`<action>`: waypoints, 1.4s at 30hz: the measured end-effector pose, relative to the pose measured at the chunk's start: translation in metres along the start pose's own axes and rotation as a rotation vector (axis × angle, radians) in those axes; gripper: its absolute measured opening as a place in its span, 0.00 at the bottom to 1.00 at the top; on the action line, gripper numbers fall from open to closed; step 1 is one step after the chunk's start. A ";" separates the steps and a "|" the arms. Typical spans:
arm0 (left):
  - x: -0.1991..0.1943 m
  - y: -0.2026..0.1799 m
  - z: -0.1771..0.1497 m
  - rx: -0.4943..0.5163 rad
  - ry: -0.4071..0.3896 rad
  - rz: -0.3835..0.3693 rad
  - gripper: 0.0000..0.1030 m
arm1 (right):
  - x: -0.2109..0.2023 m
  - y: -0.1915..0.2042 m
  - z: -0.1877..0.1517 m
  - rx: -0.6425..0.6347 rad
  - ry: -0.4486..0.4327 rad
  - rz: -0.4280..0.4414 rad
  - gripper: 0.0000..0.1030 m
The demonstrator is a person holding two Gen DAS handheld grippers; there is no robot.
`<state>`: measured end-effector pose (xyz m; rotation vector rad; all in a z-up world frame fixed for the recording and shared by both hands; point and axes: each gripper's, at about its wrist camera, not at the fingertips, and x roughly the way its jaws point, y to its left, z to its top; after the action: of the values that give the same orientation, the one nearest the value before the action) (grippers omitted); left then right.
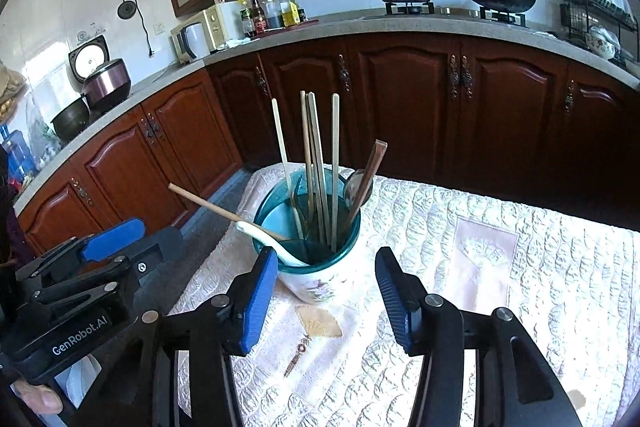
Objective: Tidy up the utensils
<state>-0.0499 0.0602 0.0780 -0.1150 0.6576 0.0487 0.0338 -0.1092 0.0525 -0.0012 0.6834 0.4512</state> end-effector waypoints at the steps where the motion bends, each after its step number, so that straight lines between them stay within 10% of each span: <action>1: 0.000 -0.001 0.000 0.004 0.000 0.002 0.52 | -0.001 0.000 -0.001 0.001 -0.001 -0.003 0.48; 42: -0.008 -0.009 -0.006 0.007 -0.048 0.058 0.52 | 0.004 -0.002 0.004 -0.022 0.003 -0.043 0.55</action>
<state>-0.0595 0.0509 0.0789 -0.0875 0.6131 0.1046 0.0395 -0.1088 0.0525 -0.0376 0.6799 0.4181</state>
